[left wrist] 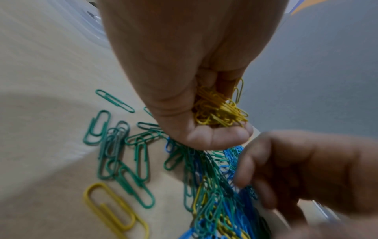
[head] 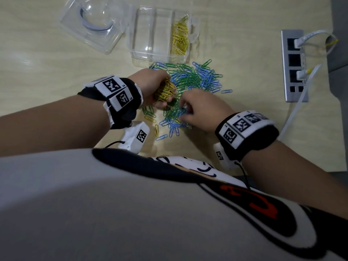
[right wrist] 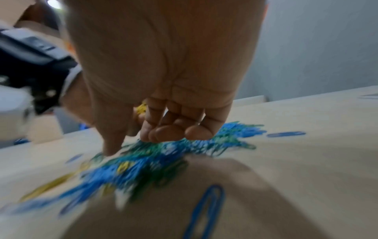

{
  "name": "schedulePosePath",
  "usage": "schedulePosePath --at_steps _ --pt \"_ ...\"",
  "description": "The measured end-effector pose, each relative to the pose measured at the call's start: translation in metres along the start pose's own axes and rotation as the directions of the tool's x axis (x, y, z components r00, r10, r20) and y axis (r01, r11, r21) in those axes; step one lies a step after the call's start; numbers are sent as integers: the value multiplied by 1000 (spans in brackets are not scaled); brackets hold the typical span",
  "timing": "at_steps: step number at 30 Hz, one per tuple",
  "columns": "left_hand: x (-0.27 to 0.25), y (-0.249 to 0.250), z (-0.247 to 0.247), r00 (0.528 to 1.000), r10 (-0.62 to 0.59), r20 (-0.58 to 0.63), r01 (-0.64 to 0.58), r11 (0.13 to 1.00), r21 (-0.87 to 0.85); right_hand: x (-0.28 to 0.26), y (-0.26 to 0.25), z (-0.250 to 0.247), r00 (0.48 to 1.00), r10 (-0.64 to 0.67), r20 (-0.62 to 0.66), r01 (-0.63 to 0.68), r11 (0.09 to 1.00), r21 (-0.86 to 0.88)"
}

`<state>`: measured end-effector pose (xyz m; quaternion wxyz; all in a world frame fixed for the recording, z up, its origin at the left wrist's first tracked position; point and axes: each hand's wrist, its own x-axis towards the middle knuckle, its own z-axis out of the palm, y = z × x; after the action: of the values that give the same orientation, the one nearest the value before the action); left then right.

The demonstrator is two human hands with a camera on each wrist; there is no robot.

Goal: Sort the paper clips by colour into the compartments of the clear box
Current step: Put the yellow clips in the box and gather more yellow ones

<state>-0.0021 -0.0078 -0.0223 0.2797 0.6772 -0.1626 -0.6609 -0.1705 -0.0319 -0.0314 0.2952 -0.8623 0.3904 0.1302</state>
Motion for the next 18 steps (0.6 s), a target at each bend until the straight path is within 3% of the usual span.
schedulePosePath --at_steps 2,9,18 --pt "-1 0 0 1000 -1 -5 1 1000 -1 0 -7 11 994 -50 100 55 997 -48" --pt "-2 -1 -4 999 -12 -35 13 1000 8 3 7 3 998 -17 -57 9 989 -147" --pt "-2 -1 -2 999 -25 -26 25 1000 -15 7 21 -9 986 83 -142 -81 997 19"
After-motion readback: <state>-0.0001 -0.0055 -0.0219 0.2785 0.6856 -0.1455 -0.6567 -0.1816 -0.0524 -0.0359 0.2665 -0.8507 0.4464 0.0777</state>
